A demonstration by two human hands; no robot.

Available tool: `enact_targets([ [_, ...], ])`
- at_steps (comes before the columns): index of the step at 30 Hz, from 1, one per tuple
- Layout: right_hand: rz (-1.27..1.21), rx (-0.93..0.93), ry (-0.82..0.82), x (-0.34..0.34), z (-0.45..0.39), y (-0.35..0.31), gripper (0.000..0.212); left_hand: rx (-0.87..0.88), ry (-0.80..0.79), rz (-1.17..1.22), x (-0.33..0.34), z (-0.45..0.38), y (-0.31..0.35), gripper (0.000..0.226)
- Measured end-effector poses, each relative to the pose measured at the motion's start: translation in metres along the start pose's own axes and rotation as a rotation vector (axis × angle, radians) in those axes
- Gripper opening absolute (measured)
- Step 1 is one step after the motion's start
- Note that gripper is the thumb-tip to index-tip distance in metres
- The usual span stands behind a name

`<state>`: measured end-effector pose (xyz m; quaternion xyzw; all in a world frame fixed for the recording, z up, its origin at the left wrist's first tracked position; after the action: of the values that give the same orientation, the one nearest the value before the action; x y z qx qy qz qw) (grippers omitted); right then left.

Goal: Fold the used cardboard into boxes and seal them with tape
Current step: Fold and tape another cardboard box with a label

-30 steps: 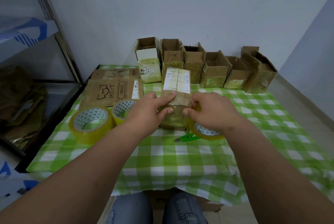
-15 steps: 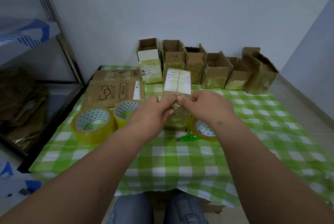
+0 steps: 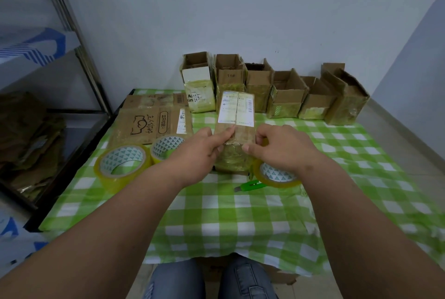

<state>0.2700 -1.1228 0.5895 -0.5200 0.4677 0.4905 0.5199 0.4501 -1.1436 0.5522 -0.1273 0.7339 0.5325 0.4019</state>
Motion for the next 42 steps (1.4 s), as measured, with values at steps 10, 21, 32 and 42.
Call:
enact_targets([
  [10, 0.011, -0.054, -0.023, -0.002, 0.007, 0.001, 0.022, -0.02, 0.034, 0.081, 0.003, 0.002, 0.0, 0.052],
  [21, -0.063, 0.022, -0.085, -0.006, 0.022, 0.024, 0.052, -0.059, -0.01, 0.083, -0.002, 0.003, 0.0, 0.057],
  [32, -0.351, 0.129, 0.119, -0.022, 0.041, 0.009, 0.049, -0.232, 0.174, 0.008, -0.024, -0.01, 0.017, 0.045],
  [42, -0.93, 0.018, -0.045, 0.015, 0.057, -0.033, 0.054, -0.354, 0.115, 0.388, -0.032, -0.003, 0.004, 0.082],
])
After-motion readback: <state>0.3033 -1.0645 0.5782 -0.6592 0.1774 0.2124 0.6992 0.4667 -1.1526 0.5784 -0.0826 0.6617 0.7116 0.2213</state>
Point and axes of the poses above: each hand's wrist, its own z-axis away from the middle knuckle, its own x-axis out of the palm, y = z × x, the point moved 5 cm from there along -z, towards the middle knuckle, and after that the axes turned 12 degrees about z, right-handed, at the moved point
